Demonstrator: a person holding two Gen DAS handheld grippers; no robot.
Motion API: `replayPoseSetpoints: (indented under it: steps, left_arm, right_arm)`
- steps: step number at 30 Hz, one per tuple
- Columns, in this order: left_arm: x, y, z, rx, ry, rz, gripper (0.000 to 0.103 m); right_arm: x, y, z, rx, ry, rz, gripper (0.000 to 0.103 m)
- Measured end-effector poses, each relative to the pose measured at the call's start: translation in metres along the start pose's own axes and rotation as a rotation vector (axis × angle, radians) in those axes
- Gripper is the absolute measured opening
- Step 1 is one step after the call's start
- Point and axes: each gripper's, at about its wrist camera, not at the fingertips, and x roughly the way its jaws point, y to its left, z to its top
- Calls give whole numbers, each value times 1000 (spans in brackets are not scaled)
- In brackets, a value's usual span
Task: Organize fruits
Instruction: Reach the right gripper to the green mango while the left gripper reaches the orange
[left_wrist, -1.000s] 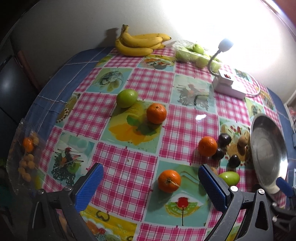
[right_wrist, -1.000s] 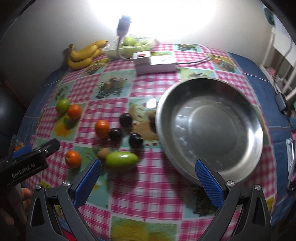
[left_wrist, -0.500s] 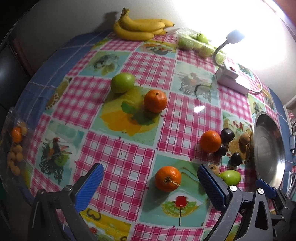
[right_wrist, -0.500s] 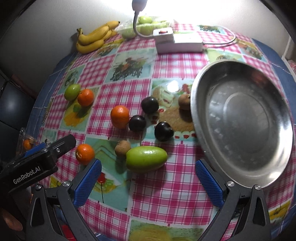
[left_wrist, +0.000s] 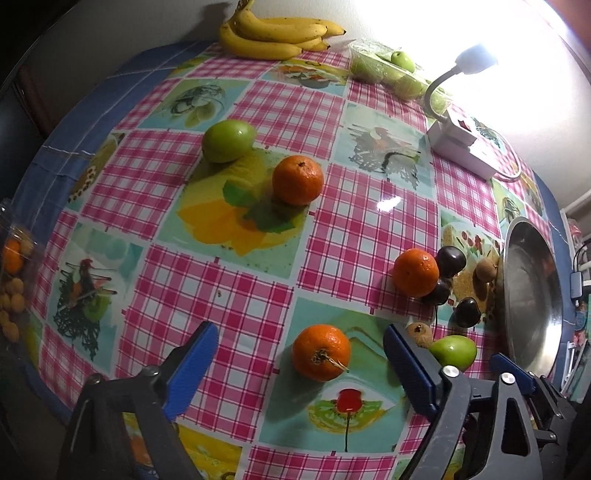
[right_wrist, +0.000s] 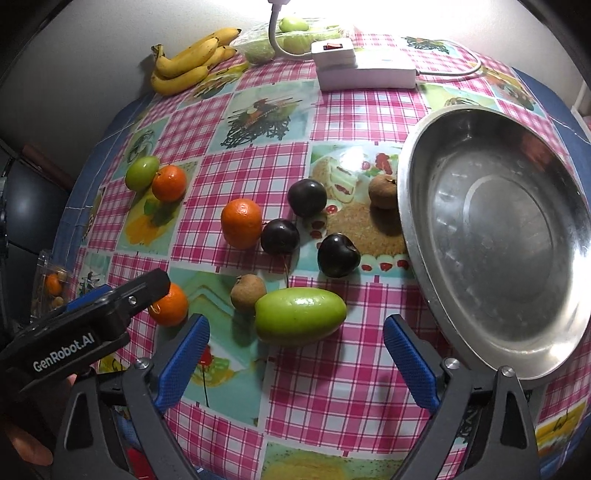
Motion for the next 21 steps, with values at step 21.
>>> replayPoseSetpoints:
  steps: [21]
  left_arm:
    - [21,-5,-4,-31,94,-78,45]
  right_arm:
    - [18,2,6,9,49,19,54]
